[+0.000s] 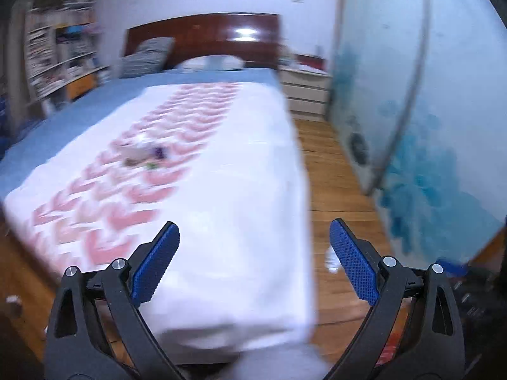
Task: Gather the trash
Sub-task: 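Return both open tools toward the wrappers on the bed, then grasp the purple wrapper with the right tool while left tool reaches the red-white wrapper, then close the left tool on the red and white wrapper and lift it, then carry both wrappers over the red wastebasket and open both tools, then swing both open tools back to the green crumpled item on the bed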
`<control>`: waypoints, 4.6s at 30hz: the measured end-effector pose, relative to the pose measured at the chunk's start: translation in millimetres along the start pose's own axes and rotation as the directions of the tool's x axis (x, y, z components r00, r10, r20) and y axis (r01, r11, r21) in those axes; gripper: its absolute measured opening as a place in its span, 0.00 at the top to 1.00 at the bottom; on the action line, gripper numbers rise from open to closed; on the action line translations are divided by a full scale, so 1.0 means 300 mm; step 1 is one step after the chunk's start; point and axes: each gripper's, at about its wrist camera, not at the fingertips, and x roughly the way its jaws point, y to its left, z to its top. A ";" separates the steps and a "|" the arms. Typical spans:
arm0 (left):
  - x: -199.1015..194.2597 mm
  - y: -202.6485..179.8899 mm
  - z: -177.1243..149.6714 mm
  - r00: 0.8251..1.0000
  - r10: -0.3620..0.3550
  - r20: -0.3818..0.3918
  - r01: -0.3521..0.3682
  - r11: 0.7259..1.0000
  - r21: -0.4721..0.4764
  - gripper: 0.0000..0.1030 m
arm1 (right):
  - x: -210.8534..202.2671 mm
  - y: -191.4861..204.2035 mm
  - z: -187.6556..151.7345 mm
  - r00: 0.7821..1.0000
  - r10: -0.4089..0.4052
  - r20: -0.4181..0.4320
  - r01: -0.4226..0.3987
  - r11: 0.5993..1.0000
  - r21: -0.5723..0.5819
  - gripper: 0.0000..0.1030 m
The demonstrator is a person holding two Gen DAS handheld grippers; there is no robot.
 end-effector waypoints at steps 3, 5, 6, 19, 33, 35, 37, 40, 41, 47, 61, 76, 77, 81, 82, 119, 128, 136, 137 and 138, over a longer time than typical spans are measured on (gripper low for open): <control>0.006 0.174 -0.039 0.999 0.046 0.008 -0.045 0.996 -0.076 0.08 | 0.110 0.197 0.102 0.997 0.071 0.012 -0.069 0.993 -0.097 0.35; 0.016 0.250 -0.052 0.999 0.050 -0.002 -0.050 0.990 -0.129 0.08 | 0.188 0.287 0.157 0.994 0.107 -0.003 -0.106 0.985 -0.133 0.37; 0.024 0.283 -0.051 0.998 0.059 -0.004 -0.059 0.988 -0.143 0.08 | 0.226 0.330 0.193 0.992 0.125 -0.009 -0.125 0.981 -0.147 0.39; 0.224 0.686 0.062 0.994 0.110 0.015 -0.099 0.936 -0.337 0.08 | 1.182 0.987 0.795 0.993 0.071 -0.092 -0.105 0.888 -0.448 0.42; 0.385 0.778 0.137 0.994 0.107 -0.012 -0.104 0.929 -0.355 0.08 | 1.657 1.080 0.820 0.965 0.193 -0.180 -0.242 0.919 -0.313 0.81; 0.434 0.808 0.174 0.991 0.135 0.004 -0.125 0.927 -0.352 0.08 | 1.598 1.056 0.813 0.964 0.226 -0.137 -0.258 0.916 -0.306 0.81; 0.496 0.847 0.212 0.988 0.155 0.021 -0.136 0.921 -0.366 0.08 | 1.567 1.034 0.813 0.961 0.251 -0.119 -0.276 0.919 -0.282 0.81; 0.595 0.894 0.264 0.987 0.161 0.019 -0.141 0.909 -0.393 0.08 | 1.445 0.956 0.818 0.954 0.291 -0.069 -0.299 0.929 -0.218 0.81; 0.641 0.911 0.286 0.988 0.155 0.015 -0.136 0.905 -0.403 0.08 | 1.391 0.934 0.812 0.952 0.301 -0.056 -0.306 0.929 -0.209 0.81; 0.893 0.951 0.357 0.995 0.091 -0.042 -0.100 0.881 -0.463 0.08 | 0.959 0.649 0.620 0.936 0.350 -0.020 -0.350 0.927 -0.134 0.81; 1.090 1.007 0.282 0.996 -0.056 -0.067 -0.002 0.756 -0.654 0.45 | 0.479 0.212 0.155 0.963 0.070 -0.259 -0.099 0.990 -0.102 0.81; 0.432 0.593 0.356 0.992 -0.029 0.122 0.083 0.882 -0.465 0.58 | 0.072 0.082 0.150 0.992 0.046 -0.122 -0.059 0.992 -0.109 0.81; 0.341 0.512 0.349 0.988 -0.053 0.148 0.112 0.895 -0.431 0.58 | 0.033 0.057 0.155 0.994 0.038 -0.105 -0.050 0.993 -0.107 0.81; 0.074 0.187 0.266 0.968 -0.185 0.172 0.232 0.918 -0.322 0.58 | -0.151 -0.086 0.145 0.999 0.006 -0.050 -0.010 0.997 -0.073 0.81; 0.033 0.089 0.237 0.961 -0.231 0.153 0.267 0.917 -0.296 0.58 | -0.213 -0.142 0.132 0.999 -0.013 -0.036 0.011 0.998 -0.059 0.81; 0.244 -1.438 -0.671 0.433 -0.307 -0.847 0.708 0.698 0.109 0.25 | -0.545 -1.074 -0.734 0.893 -0.221 -0.391 0.405 0.773 0.489 0.60; 0.217 -1.191 -0.419 0.531 -0.502 -0.683 0.635 0.769 -0.072 0.23 | -0.555 -0.987 -0.599 0.909 -0.270 -0.318 0.386 0.833 0.397 0.60; 0.184 -0.536 -0.058 0.816 -0.443 -0.371 0.410 0.896 -0.168 0.17 | -0.379 -0.720 -0.311 0.941 -0.239 -0.240 0.284 0.943 0.175 0.60; 0.177 -0.417 -0.017 0.851 -0.408 -0.329 0.365 0.912 -0.188 0.16 | -0.337 -0.657 -0.258 0.947 -0.232 -0.222 0.263 0.957 0.124 0.60; 0.173 -0.333 0.007 0.873 -0.383 -0.302 0.332 0.920 -0.207 0.16 | -0.303 -0.598 -0.213 0.952 -0.227 -0.205 0.247 0.966 0.079 0.60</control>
